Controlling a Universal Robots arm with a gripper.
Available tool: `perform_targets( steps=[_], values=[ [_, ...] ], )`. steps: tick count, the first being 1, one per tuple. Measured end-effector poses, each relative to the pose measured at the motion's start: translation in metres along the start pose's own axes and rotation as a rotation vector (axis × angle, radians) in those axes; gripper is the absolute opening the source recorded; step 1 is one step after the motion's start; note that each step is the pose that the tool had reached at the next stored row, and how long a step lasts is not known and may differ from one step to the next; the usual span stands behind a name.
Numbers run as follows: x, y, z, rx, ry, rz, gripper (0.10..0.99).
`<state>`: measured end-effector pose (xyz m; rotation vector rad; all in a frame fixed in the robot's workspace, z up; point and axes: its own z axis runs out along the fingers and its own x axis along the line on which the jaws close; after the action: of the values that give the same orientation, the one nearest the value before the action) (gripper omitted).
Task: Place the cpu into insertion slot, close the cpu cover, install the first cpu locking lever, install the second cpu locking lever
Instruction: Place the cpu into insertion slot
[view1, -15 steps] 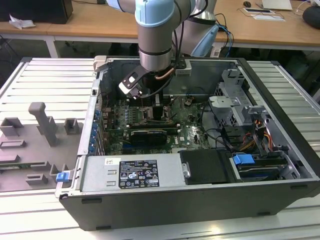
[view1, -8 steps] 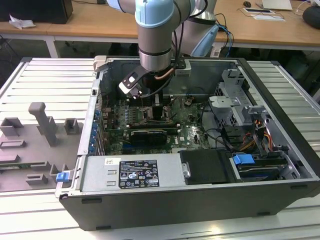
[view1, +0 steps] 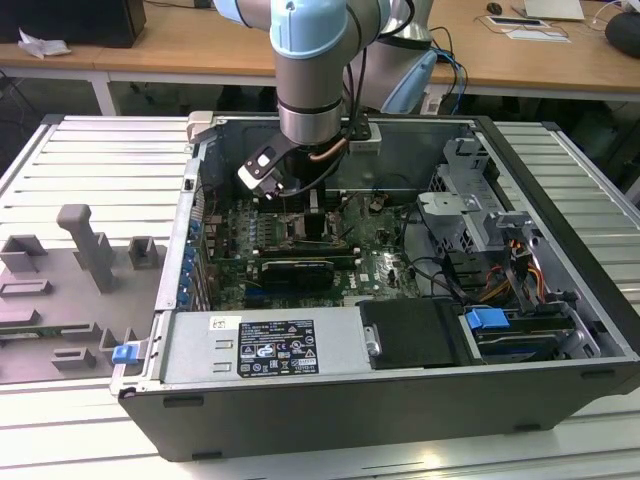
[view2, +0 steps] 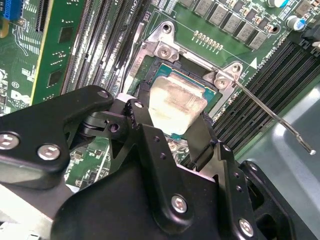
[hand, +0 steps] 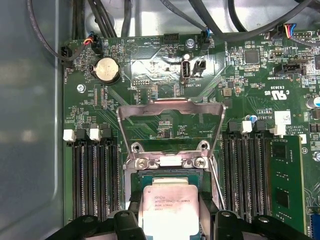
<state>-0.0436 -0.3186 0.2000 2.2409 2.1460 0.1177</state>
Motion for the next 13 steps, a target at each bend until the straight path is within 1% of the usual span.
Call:
perform_targets(
  steps=[10,11,12,13],
  values=[
    [-0.0001,0.0001,0.0011,0.0,-0.0005,0.005,0.533],
    [0.0,0.0002,0.0012,0.0,-0.0001,0.005,0.545],
    [-0.0001,0.0002,0.0012,0.0,-0.0005,0.005,0.608],
    [-0.0001,0.0002,0.0012,0.0,-0.0007,0.005,0.608]
  ],
)
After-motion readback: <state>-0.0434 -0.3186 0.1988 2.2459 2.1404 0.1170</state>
